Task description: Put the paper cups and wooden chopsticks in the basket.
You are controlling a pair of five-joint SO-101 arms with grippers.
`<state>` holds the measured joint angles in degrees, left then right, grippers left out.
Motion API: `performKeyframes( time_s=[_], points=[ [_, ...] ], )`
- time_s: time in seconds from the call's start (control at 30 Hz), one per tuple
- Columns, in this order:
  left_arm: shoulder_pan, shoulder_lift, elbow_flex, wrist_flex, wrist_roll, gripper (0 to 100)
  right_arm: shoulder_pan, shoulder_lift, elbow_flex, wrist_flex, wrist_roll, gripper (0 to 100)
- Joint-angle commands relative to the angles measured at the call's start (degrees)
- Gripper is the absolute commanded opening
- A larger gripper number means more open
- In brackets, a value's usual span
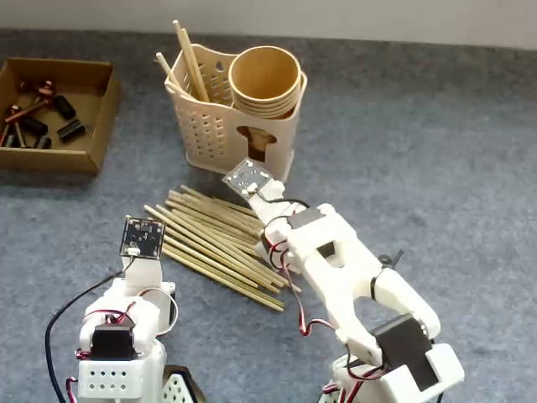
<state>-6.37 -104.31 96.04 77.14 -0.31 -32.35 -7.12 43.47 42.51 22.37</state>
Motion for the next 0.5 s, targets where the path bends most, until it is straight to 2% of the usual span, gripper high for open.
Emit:
performKeyframes(
  time_s=[0.0, 0.23, 0.47],
  points=[
    [0.31, -0.22, 1.1, 0.44, -0.26, 1, -0.48, 0.13, -1.54, -0.92, 0.62, 5.1],
    [0.31, -0.22, 1.1, 0.44, -0.26, 1, -0.4, 0.04, -1.36, -0.48, 5.89, 0.7],
    [0.31, -0.22, 1.1, 0.44, -0.26, 1, 1.54, -1.36, -1.8, 6.2, 6.15, 0.5]
  ],
)
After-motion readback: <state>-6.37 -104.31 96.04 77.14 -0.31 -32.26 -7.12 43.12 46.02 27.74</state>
